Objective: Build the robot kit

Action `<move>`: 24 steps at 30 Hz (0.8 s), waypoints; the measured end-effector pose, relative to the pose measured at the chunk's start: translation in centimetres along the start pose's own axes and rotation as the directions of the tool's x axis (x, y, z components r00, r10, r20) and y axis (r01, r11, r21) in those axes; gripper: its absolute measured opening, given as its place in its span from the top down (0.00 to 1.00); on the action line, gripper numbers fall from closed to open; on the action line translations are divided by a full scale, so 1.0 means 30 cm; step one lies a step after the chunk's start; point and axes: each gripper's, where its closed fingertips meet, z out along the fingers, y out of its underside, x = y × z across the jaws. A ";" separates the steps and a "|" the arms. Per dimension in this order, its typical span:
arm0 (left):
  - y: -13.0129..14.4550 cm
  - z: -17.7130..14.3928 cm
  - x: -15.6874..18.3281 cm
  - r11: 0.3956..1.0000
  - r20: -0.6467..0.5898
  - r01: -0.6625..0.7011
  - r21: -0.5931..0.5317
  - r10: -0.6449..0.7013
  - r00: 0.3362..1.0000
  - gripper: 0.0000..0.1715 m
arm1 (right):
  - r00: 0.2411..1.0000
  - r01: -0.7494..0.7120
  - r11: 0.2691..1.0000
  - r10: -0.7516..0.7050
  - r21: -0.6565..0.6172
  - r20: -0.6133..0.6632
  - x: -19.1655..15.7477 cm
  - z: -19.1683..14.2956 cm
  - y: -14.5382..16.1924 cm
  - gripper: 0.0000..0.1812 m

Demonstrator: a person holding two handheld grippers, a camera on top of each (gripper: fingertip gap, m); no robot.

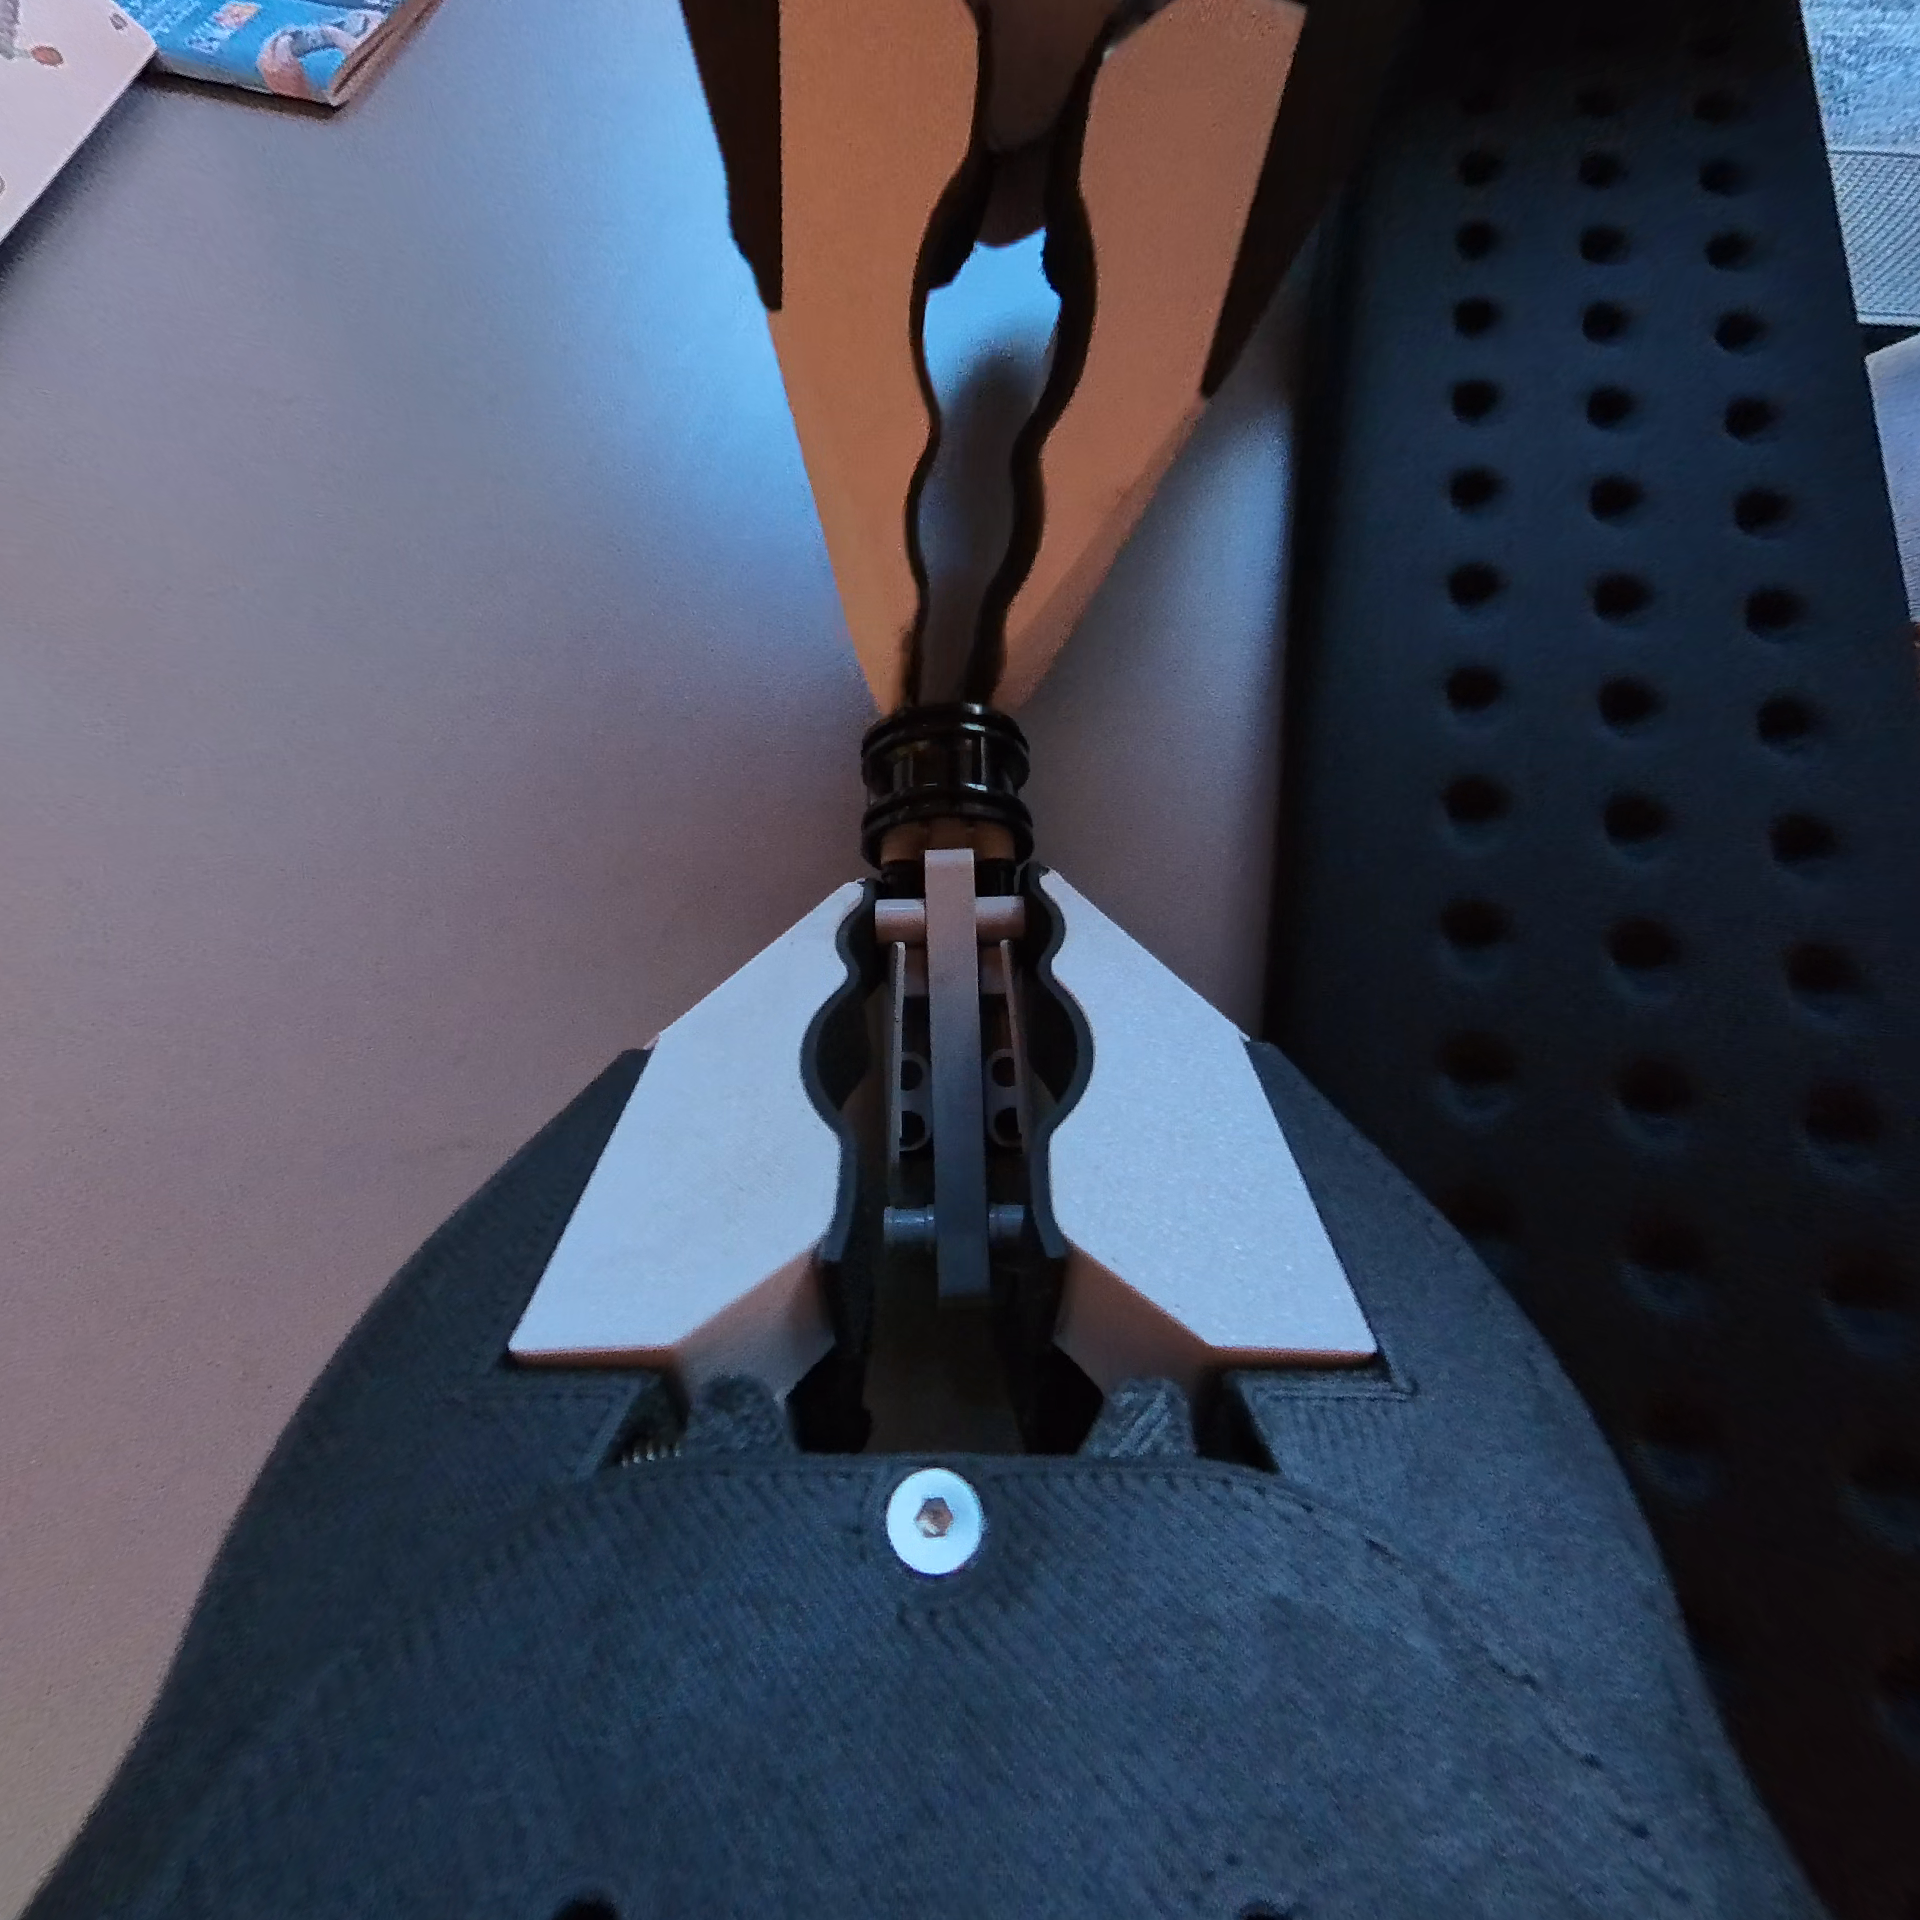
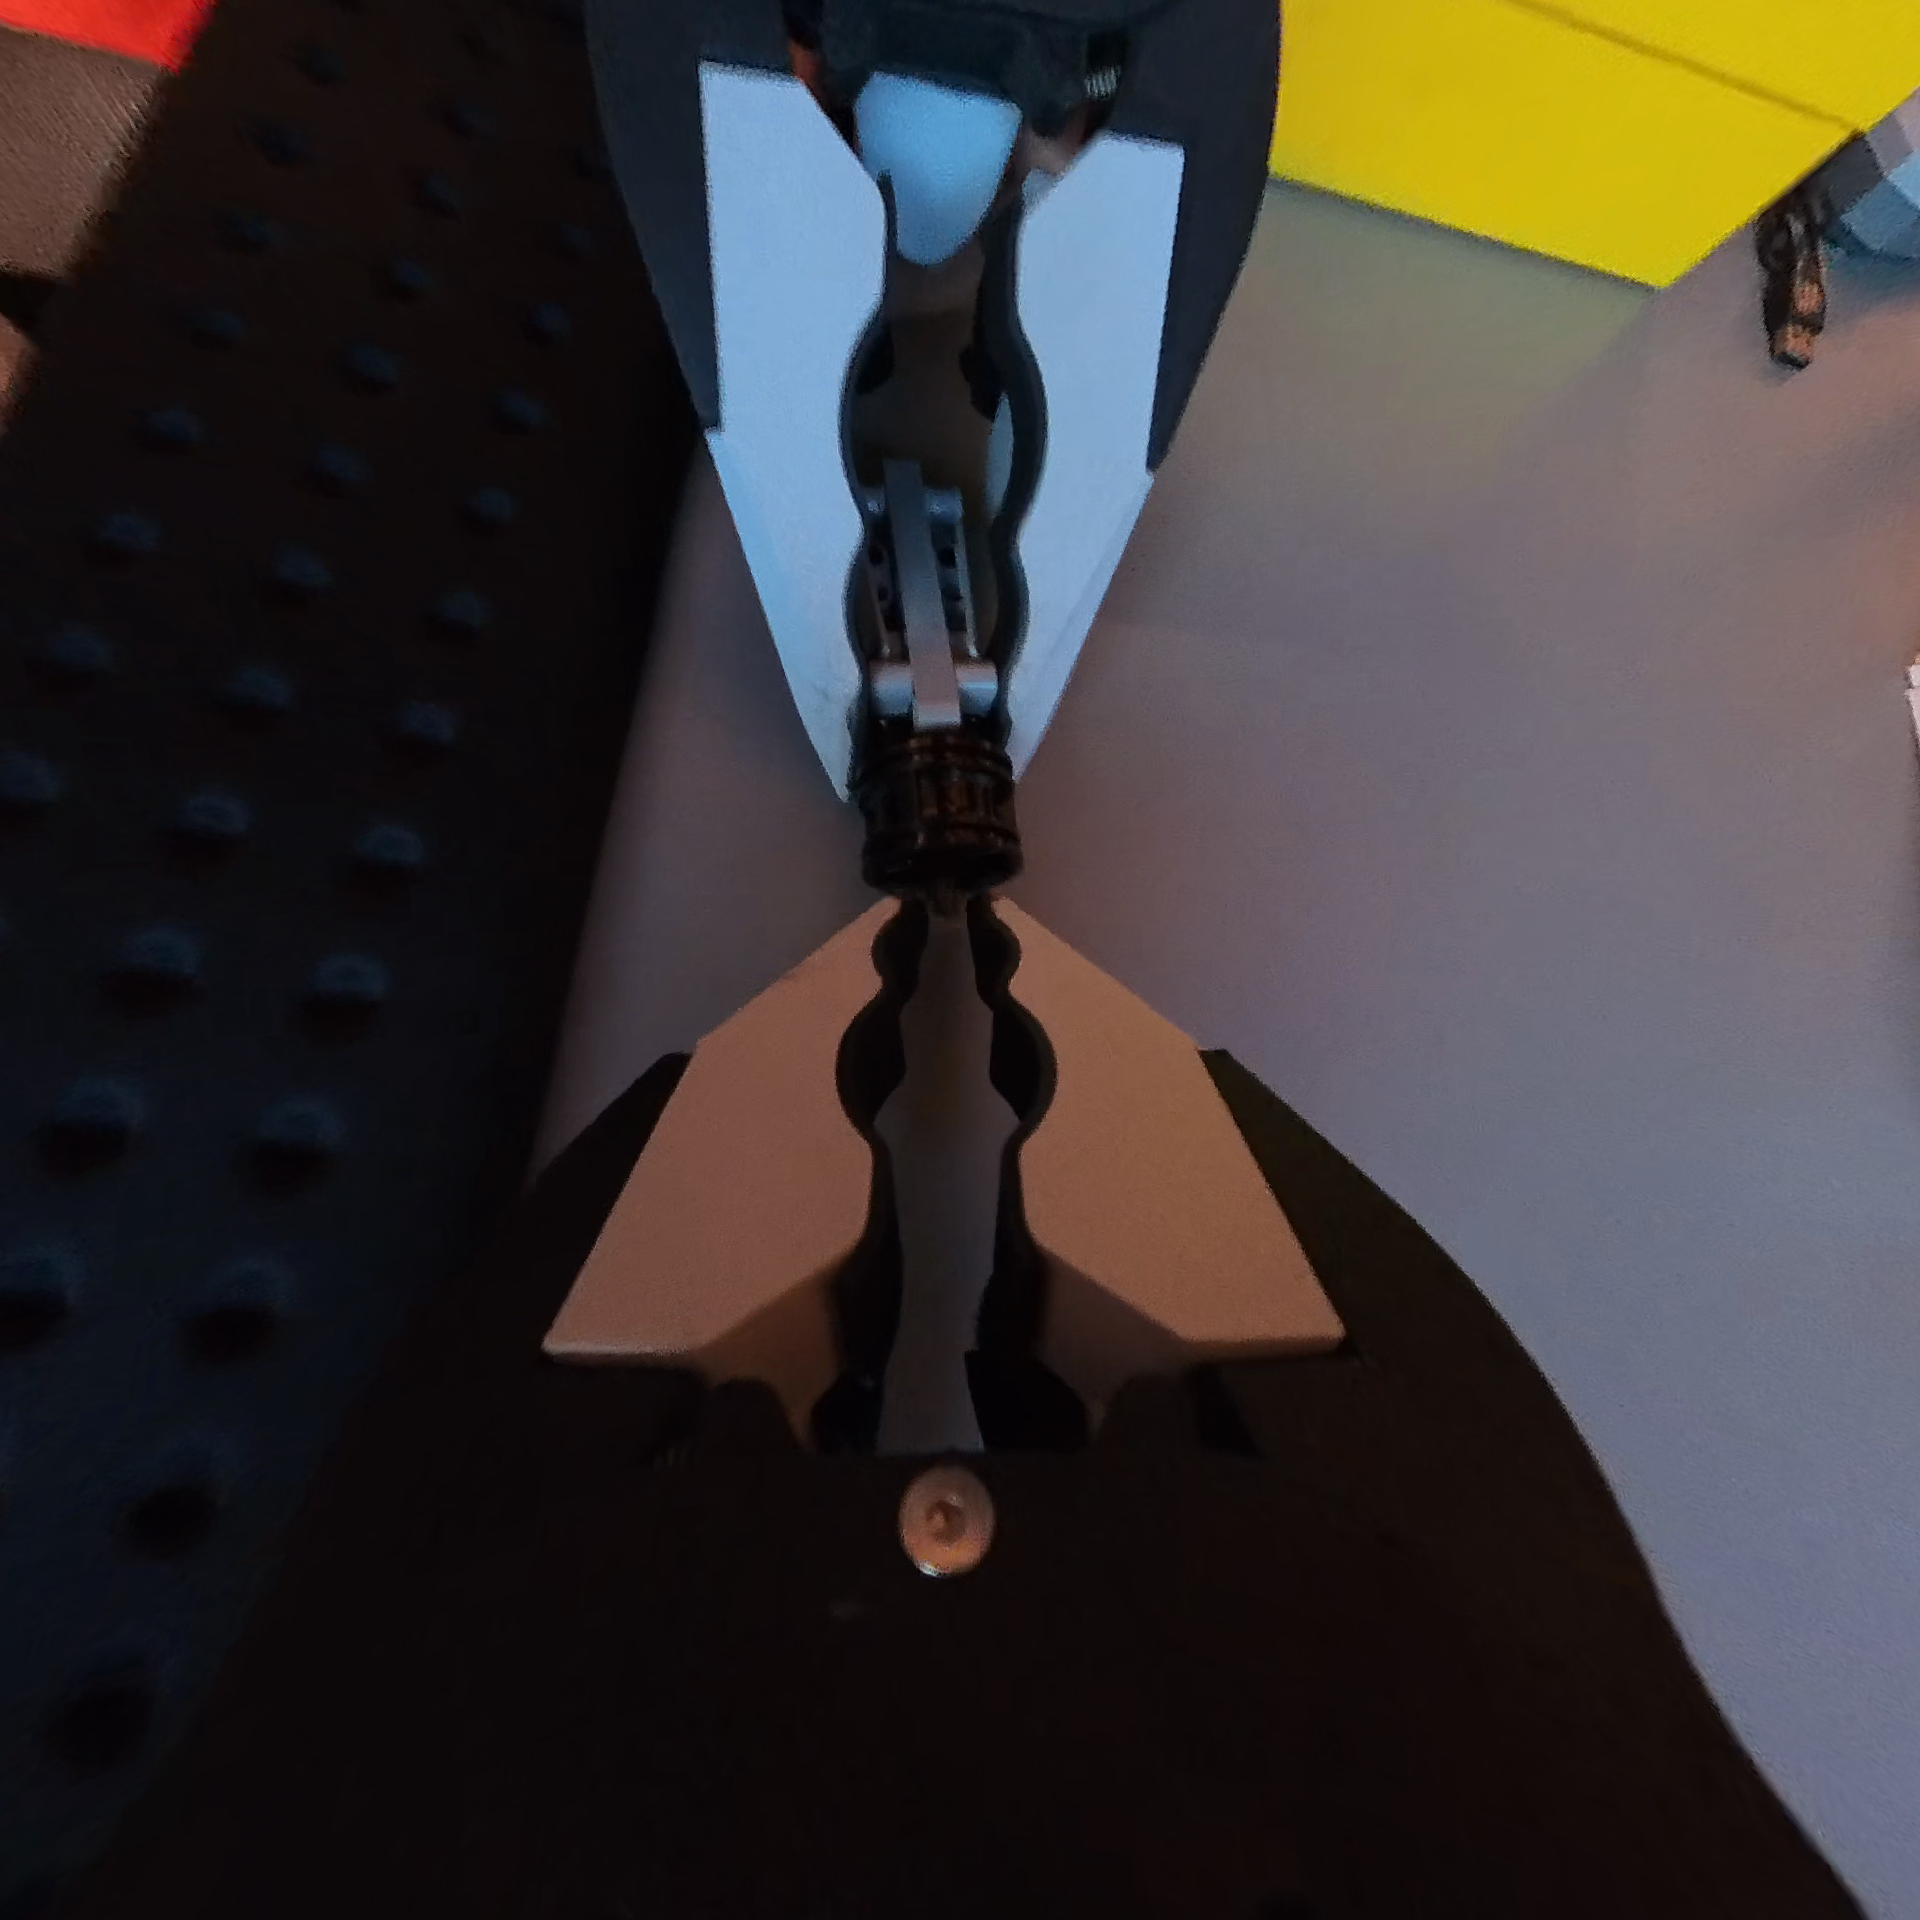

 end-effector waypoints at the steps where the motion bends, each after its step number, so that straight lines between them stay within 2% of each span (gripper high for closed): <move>1: 0.000 0.000 0.000 1.000 -0.001 0.000 0.001 0.000 1.000 0.86 | 1.000 -0.008 0.999 0.007 0.040 0.022 -0.012 -0.002 -0.019 0.97; 6: -0.005 0.000 0.013 1.000 -0.017 -0.024 0.006 0.024 1.000 0.84 | 0.999 0.034 0.999 -0.034 0.030 -0.001 -0.006 0.011 0.000 0.98; 9: -0.002 -0.007 -0.013 1.000 0.028 0.003 0.005 -0.003 1.000 0.68 | 1.000 0.026 0.999 -0.026 0.027 0.003 -0.003 0.000 0.010 0.99; 10: 0.005 -0.013 -0.022 1.000 0.044 0.018 0.002 -0.018 0.999 0.66 | 1.000 0.026 0.999 -0.026 0.029 -0.004 0.002 -0.005 0.014 0.99; 17: 0.035 -0.040 -0.039 0.991 0.054 0.136 -0.006 -0.136 0.989 0.76 | 0.998 0.055 0.997 -0.055 0.050 0.001 0.010 -0.016 0.031 1.00; 21: 0.036 -0.040 -0.023 0.994 0.026 0.109 -0.009 -0.109 0.994 0.70 | 0.998 0.068 0.995 -0.069 0.070 0.002 0.008 -0.019 0.027 1.00; 24: 0.042 -0.046 -0.024 0.994 0.046 0.106 -0.012 -0.105 0.993 0.70 | 0.997 0.070 0.995 -0.071 0.072 0.010 0.008 -0.018 0.035 1.00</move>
